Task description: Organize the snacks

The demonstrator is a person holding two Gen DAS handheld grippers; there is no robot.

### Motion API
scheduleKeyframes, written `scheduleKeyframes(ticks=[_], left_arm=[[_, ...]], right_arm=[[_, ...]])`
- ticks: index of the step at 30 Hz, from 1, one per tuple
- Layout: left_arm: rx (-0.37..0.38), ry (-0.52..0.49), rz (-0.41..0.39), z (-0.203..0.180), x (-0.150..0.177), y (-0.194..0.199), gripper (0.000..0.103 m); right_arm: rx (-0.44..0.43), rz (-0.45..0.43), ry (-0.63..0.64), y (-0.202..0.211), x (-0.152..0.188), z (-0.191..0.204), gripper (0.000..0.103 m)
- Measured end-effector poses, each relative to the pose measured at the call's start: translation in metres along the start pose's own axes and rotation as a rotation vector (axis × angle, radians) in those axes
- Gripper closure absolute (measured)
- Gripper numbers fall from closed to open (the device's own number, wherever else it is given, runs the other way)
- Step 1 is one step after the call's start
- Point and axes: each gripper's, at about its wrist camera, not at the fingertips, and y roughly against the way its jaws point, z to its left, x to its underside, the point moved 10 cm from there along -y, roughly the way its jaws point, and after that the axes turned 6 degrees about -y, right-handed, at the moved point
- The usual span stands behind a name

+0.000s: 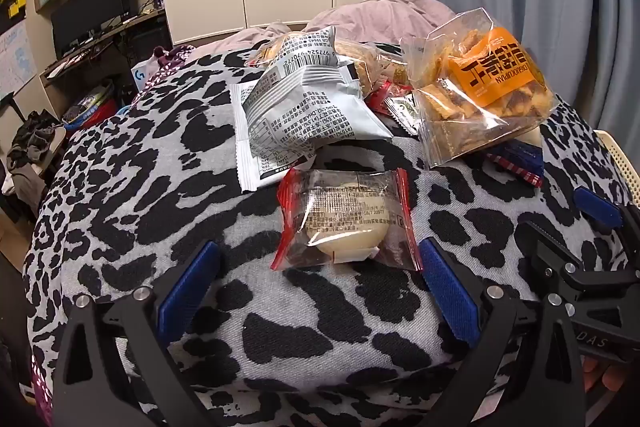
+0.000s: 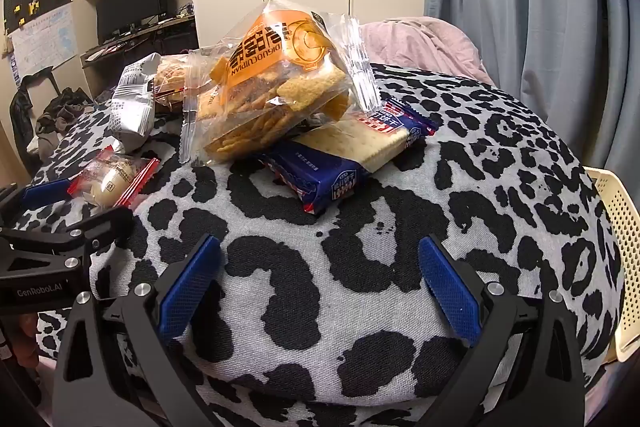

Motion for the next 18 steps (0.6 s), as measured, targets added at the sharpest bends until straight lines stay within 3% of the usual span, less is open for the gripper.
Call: scheduleKeyframes(ticks=[18], left_arm=[[-0.003,-0.002,0.001,0.0001,-0.0001,0.0000,0.005]], right_arm=[[0.001,-0.001,0.000,0.0002,0.0002,-0.0001,0.003]])
